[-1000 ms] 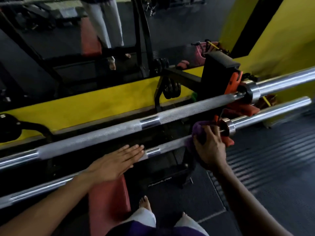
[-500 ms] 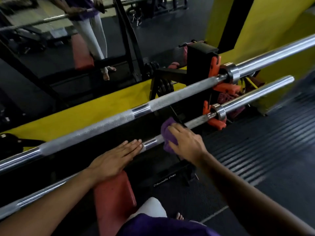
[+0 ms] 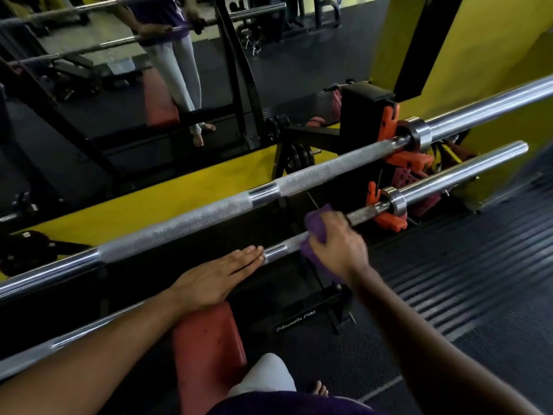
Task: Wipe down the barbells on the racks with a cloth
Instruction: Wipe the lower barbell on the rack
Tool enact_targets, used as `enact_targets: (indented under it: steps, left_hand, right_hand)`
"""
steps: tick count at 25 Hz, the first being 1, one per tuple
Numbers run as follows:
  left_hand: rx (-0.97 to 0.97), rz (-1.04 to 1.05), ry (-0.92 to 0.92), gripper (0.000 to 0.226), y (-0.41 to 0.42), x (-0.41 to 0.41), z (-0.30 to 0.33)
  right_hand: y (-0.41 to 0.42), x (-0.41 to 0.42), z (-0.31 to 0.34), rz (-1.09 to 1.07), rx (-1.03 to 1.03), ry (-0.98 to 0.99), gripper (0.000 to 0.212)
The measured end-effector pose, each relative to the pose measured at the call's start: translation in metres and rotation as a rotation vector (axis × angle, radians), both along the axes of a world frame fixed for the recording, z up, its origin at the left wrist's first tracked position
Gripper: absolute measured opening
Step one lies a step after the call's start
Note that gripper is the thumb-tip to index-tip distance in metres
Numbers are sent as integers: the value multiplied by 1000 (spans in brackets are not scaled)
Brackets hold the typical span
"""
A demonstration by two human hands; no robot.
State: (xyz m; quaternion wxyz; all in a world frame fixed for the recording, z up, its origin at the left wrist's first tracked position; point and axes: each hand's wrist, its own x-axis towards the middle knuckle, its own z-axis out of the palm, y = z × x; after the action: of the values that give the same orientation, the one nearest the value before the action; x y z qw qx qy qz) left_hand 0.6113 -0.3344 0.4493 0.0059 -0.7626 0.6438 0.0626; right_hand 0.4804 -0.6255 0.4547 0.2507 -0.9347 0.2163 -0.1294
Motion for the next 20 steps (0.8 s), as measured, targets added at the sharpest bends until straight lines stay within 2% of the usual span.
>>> enact_targets:
  steps: [3,5,9,12,14,17,20]
  left_hand:
    - [-13,-1,4,70,2,1,-2]
    - [-18,11,-4,71,3,-1,0]
    - [-27,35,-27,68,2,-2,2]
    - [-16,38,-20,67,2,-3,1]
    - [-19,32,-18,67,2,-2,0]
    - [-6,21,-29,70,0,-3,2]
    - [6,15,-22,69,0,-3,3]
  right_hand:
    - [57,2,-7,165,-59,-14,40]
    - [38,-3,-6,187,-47,-22,41]
    - [-60,-16,-2,14,-32,-33,50]
    - [-88,-11,11,-151,-52,30,56]
    - [-78,-8,13,-186,-5,-2,45]
    - [-38,-5,10,-116,50,-39,31]
    - [29,1,-4,68,-8,-67,35]
